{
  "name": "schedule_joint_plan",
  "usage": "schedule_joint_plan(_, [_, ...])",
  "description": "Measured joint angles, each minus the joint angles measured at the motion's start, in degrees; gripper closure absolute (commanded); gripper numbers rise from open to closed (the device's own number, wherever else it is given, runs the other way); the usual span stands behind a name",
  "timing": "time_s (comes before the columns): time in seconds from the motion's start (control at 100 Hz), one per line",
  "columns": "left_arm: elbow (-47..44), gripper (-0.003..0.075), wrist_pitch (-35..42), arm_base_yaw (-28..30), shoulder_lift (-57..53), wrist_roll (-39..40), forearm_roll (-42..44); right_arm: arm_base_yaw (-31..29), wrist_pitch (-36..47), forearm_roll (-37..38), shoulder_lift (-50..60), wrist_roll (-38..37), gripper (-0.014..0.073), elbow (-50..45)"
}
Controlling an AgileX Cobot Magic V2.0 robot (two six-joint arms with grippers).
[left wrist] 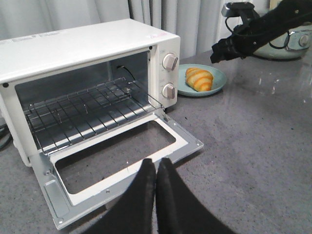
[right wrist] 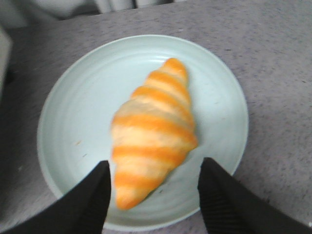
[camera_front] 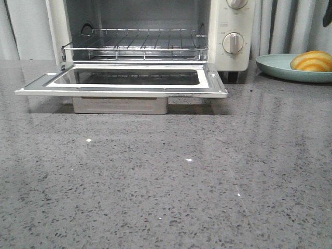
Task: Put bread in oven
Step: 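Lower the right gripper over the croissant on the blue plate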
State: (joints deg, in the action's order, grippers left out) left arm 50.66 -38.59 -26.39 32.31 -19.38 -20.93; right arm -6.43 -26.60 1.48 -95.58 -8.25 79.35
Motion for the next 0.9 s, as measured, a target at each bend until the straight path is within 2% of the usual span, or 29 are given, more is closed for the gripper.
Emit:
schedule_joint_plan(0.33, [0.0,0.0742,-1.3,0.0,-0.1,0.0,0.1,-0.5,2.5,-4.2,-7.2,-0.4,0.0234,3.4])
schedule_joint_plan(0.74, [-2.1,0.0742,-1.7,0.0,-0.2,0.0,1.0,-0.5,2.6,-5.2,-12.8,-0.6,0.0237,3.8])
schedule_joint_plan(0.81, [-2.5,0.0742,-1.7,0.0,-0.2,0.0,1.0,-0.5,2.6,-5.3,-13.2,-0.6,0.0293,3.9])
schedule_joint_plan(0.9, [-2.9,0.0742,-1.8,0.0,-0.2,0.0,1.0,-0.5,2.3,-5.6,-13.7,-0.7,0.0423,4.3])
